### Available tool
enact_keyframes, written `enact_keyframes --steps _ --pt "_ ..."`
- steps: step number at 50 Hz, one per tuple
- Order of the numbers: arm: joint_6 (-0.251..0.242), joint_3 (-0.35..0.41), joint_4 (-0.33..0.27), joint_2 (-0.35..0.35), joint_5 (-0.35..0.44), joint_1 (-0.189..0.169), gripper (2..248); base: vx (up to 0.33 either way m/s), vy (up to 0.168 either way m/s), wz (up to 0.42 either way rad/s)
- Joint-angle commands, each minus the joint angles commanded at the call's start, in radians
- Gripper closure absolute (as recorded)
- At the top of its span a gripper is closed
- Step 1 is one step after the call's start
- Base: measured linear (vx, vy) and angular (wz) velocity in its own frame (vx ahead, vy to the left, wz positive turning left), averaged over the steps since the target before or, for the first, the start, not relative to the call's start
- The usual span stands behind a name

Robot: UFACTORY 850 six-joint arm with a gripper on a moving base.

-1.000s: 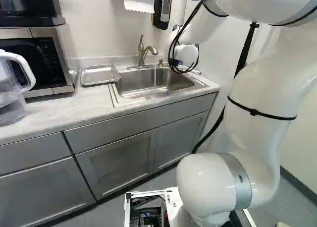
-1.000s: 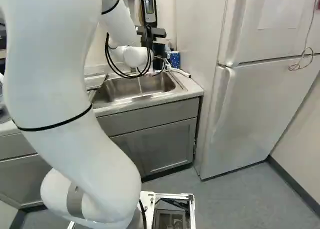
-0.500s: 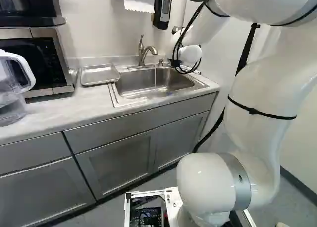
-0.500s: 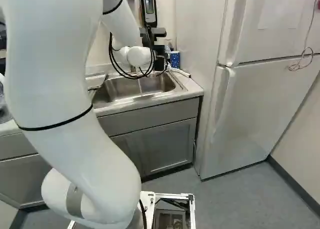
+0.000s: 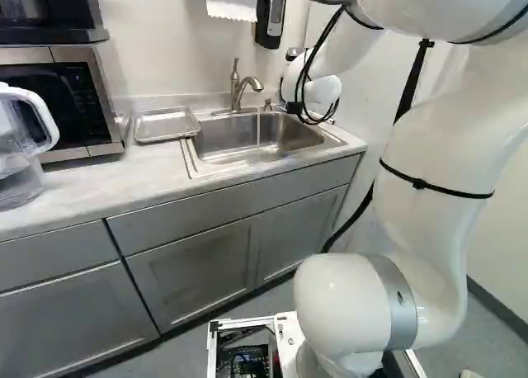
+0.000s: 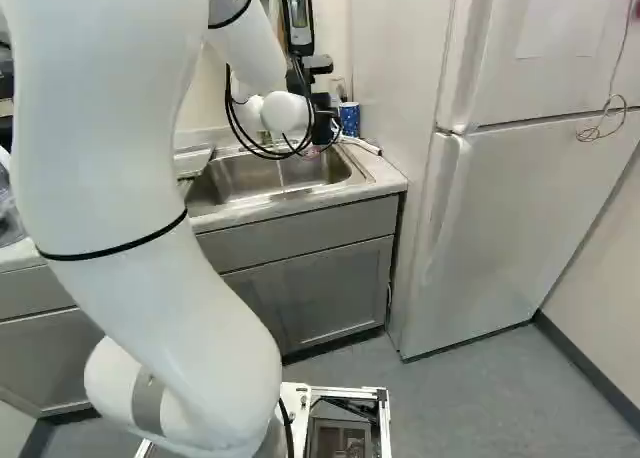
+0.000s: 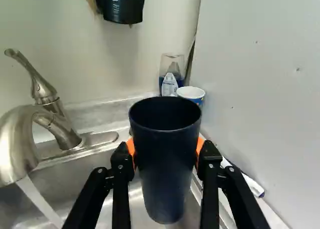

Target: Rinse the cup and place it in the tray

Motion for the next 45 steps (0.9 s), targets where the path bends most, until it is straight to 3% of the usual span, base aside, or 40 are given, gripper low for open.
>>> enact_keyframes --steps 8,29,45 --pt "0.056 -0.002 -0.039 -0.002 -0.011 -0.010 125 0.000 0.000 0.000" --pt "0.271 -0.007 -0.164 -0.006 -0.018 -0.034 125 0.000 0.000 0.000" --pt "0.271 -0.007 -0.263 -0.007 -0.024 -0.038 125 0.000 0.000 0.000"
